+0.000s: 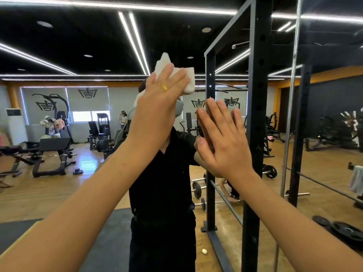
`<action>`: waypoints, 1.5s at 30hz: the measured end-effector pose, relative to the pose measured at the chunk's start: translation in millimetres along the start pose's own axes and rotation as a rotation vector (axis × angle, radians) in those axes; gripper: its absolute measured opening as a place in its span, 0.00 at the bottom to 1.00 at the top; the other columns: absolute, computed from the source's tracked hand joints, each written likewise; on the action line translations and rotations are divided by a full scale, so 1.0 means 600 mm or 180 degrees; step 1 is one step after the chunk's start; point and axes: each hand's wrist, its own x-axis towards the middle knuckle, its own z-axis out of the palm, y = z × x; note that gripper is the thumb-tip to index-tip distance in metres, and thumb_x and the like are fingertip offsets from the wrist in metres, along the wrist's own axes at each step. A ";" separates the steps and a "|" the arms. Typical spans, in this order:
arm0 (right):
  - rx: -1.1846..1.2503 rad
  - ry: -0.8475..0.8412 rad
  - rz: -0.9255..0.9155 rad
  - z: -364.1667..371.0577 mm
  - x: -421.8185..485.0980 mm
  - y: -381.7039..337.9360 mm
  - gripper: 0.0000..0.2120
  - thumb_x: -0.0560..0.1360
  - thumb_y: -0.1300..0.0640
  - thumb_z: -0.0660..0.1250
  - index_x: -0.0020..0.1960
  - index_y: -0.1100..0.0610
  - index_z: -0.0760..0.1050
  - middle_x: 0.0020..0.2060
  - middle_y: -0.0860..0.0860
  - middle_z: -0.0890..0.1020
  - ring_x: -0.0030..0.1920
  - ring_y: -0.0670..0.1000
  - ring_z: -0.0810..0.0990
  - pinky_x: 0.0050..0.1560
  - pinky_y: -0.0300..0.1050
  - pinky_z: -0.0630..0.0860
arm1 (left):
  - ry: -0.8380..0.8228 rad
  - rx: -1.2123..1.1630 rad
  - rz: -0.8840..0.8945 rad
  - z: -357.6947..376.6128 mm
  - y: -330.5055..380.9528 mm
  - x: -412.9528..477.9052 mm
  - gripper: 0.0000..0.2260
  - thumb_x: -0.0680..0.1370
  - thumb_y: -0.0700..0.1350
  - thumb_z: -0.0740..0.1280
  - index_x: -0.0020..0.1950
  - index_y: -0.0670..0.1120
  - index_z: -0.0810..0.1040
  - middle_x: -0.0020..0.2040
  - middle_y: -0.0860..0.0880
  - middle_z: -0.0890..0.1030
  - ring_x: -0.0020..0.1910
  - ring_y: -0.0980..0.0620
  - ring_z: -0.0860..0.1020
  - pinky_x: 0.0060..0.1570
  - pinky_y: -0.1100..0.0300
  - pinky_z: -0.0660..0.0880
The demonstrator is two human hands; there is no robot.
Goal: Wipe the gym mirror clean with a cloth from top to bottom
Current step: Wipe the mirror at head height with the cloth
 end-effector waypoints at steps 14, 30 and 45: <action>-0.0088 -0.0015 -0.0015 0.002 0.000 0.002 0.29 0.83 0.50 0.57 0.81 0.58 0.62 0.82 0.58 0.60 0.83 0.57 0.54 0.81 0.63 0.49 | -0.0524 -0.0098 0.0151 -0.029 -0.024 -0.159 0.19 0.83 0.43 0.60 0.73 0.42 0.75 0.74 0.46 0.74 0.78 0.44 0.65 0.76 0.41 0.63; -0.0012 0.0085 -0.0007 0.003 0.000 0.002 0.28 0.82 0.50 0.59 0.80 0.59 0.65 0.81 0.58 0.62 0.82 0.57 0.56 0.82 0.61 0.48 | -0.0425 -0.0306 0.0006 -0.027 -0.020 -0.234 0.17 0.86 0.46 0.57 0.73 0.45 0.75 0.74 0.50 0.74 0.80 0.51 0.63 0.80 0.49 0.58; -0.0001 -0.0413 0.0452 -0.090 -0.049 0.101 0.30 0.82 0.51 0.59 0.82 0.56 0.60 0.83 0.54 0.56 0.84 0.51 0.48 0.82 0.60 0.47 | -0.0065 -0.0190 -0.0258 -0.007 -0.003 -0.254 0.17 0.79 0.34 0.65 0.68 0.40 0.80 0.70 0.48 0.77 0.77 0.47 0.68 0.79 0.50 0.59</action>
